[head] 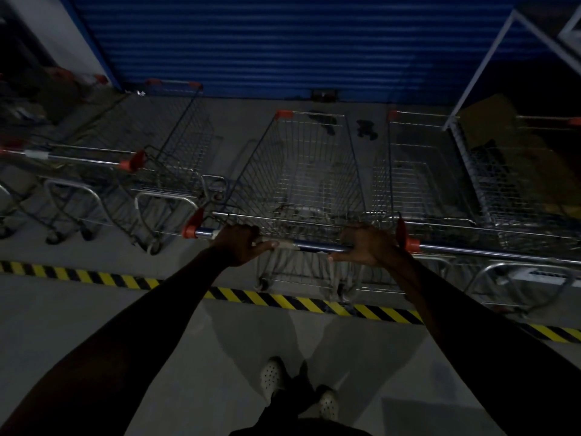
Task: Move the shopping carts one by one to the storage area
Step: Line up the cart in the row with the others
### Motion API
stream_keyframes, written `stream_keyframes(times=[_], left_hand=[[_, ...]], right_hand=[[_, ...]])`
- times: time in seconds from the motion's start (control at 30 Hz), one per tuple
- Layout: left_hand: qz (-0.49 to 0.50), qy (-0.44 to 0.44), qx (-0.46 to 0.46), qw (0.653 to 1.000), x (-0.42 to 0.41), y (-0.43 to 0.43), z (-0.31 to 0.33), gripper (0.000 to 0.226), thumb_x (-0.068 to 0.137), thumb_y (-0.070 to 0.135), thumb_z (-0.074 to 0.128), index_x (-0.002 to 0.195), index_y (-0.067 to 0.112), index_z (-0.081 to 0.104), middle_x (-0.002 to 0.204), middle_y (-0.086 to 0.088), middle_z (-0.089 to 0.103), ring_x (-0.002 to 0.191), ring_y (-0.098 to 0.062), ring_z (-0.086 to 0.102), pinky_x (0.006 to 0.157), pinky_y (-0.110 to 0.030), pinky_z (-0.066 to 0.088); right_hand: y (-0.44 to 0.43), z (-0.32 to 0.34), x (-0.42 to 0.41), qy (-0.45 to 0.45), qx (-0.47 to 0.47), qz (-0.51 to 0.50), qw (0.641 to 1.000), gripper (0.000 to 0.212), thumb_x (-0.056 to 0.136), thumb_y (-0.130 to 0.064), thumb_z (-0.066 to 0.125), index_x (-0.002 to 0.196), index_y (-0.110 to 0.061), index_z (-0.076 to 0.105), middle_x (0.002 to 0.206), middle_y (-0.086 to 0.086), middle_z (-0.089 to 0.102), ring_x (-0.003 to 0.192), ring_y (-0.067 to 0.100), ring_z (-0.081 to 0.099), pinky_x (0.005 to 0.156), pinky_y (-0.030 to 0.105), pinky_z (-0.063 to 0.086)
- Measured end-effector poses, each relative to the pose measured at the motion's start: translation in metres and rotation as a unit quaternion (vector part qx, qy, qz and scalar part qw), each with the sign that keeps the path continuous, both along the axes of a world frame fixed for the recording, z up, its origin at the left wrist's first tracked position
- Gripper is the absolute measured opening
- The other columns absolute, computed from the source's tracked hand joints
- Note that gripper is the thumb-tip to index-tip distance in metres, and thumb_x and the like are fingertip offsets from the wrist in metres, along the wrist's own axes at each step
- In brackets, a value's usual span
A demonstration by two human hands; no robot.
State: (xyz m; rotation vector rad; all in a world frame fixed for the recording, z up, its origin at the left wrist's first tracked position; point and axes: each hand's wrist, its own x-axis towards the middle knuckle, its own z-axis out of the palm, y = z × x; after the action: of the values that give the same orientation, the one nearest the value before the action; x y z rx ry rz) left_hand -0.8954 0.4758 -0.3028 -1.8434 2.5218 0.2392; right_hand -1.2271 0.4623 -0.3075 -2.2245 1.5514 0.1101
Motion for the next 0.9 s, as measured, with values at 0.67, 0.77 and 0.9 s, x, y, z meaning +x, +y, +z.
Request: stream_keyframes(times=[0.67,0.77,0.9], left_hand=[[0.106,0.302,-0.263,0.91,0.133,0.018,0.142,0.06,0.095,0.051,0.049,0.133,0.005,0.053,0.128,-0.013,0.056,0.12,-0.021,0.051,0.1,-0.03,0.04],[0.111,0.307,-0.301,0.896,0.19,0.023,0.171,0.063,0.095,0.047,0.052,0.139,0.002,0.048,0.131,-0.015,0.057,0.119,-0.016,0.05,0.1,-0.02,0.037],[0.136,0.269,-0.32,0.898,0.274,0.027,0.197,0.071,0.094,0.055,0.046,0.144,0.005,0.043,0.142,-0.014,0.05,0.13,-0.022,0.046,0.106,-0.028,0.035]], right_hand=[[-0.026,0.106,0.249,-0.508,-0.125,-0.033,0.852,0.055,0.084,-0.065,0.056,0.124,-0.028,0.059,0.128,-0.007,0.059,0.12,0.009,0.055,0.097,0.026,0.047],[-0.034,0.135,0.316,-0.522,-0.14,-0.004,0.841,0.057,0.084,-0.063,0.054,0.125,-0.023,0.06,0.128,-0.004,0.06,0.119,0.009,0.055,0.093,0.021,0.046],[-0.035,0.165,0.406,-0.549,-0.15,0.055,0.821,0.058,0.084,-0.06,0.055,0.126,-0.021,0.06,0.128,-0.003,0.058,0.117,0.009,0.054,0.089,0.013,0.044]])
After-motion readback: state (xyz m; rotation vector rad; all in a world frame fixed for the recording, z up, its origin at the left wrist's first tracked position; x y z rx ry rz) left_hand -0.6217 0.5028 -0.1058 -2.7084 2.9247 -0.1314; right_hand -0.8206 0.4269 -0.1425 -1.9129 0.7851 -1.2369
